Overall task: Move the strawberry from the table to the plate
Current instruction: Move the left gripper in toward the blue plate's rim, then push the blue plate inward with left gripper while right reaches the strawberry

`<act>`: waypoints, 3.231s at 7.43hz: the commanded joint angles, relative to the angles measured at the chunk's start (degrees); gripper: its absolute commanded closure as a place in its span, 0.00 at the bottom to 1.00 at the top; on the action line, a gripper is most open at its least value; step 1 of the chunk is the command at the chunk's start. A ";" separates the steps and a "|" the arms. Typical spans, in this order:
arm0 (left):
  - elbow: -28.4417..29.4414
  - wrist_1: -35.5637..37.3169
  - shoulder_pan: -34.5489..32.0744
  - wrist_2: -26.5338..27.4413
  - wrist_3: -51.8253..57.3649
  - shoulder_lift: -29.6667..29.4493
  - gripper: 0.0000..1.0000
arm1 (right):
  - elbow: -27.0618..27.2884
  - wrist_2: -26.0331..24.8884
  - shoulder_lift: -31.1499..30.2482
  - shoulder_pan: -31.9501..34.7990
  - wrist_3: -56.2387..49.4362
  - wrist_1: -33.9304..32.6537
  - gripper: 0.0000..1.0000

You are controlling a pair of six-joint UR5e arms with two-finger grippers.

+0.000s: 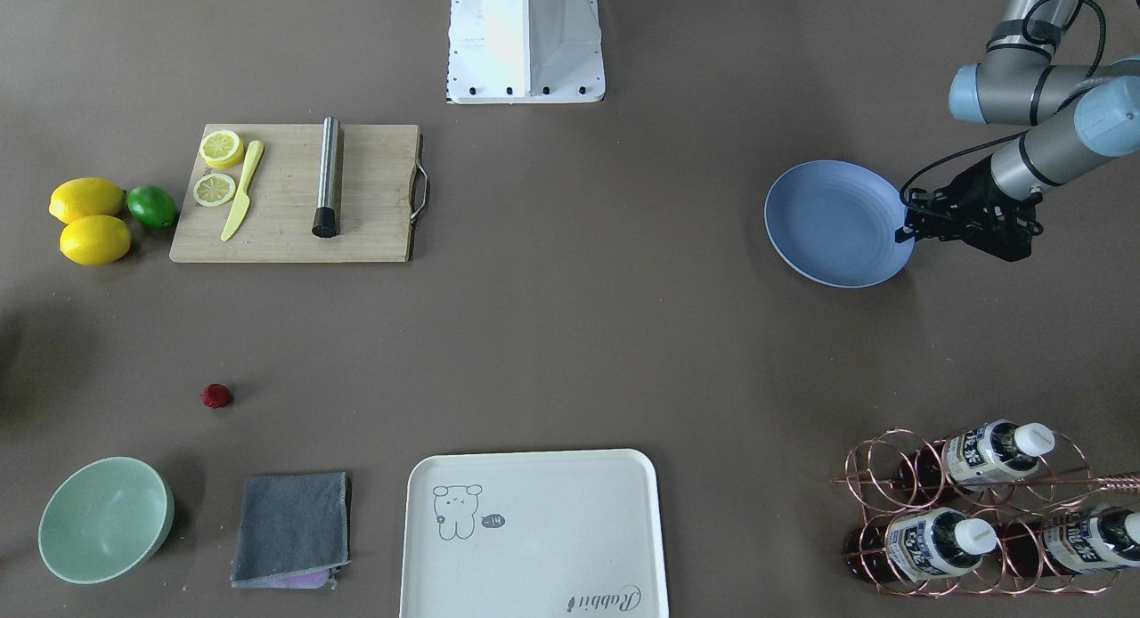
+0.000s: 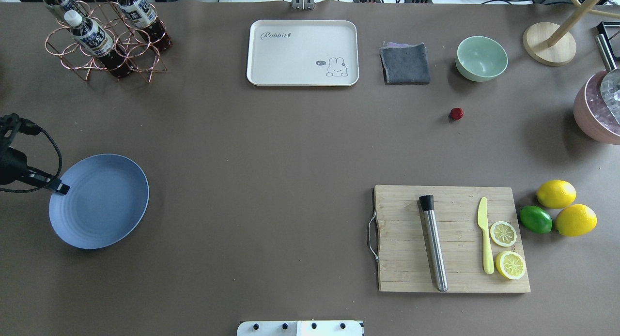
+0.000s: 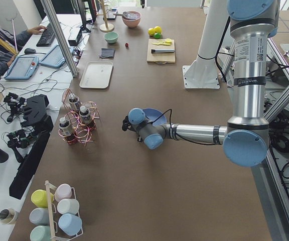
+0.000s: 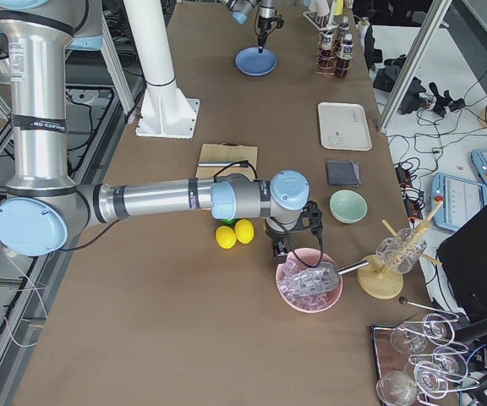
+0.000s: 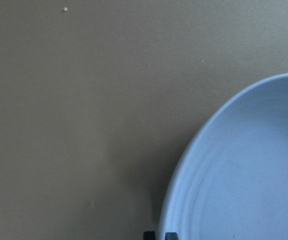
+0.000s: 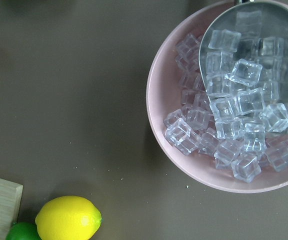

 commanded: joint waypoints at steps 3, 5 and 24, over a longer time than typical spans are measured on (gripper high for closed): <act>-3.78 0.11 3.59 1.07 -28.65 -10.86 1.00 | 1.99 0.19 1.70 -4.46 6.59 0.09 0.00; -5.38 0.28 11.76 8.80 -38.33 -14.73 1.00 | 4.54 0.10 5.29 -9.90 17.90 0.70 0.00; -5.11 6.08 28.85 28.17 -51.47 -28.03 0.03 | -24.29 -19.68 28.60 -32.43 43.01 25.49 1.00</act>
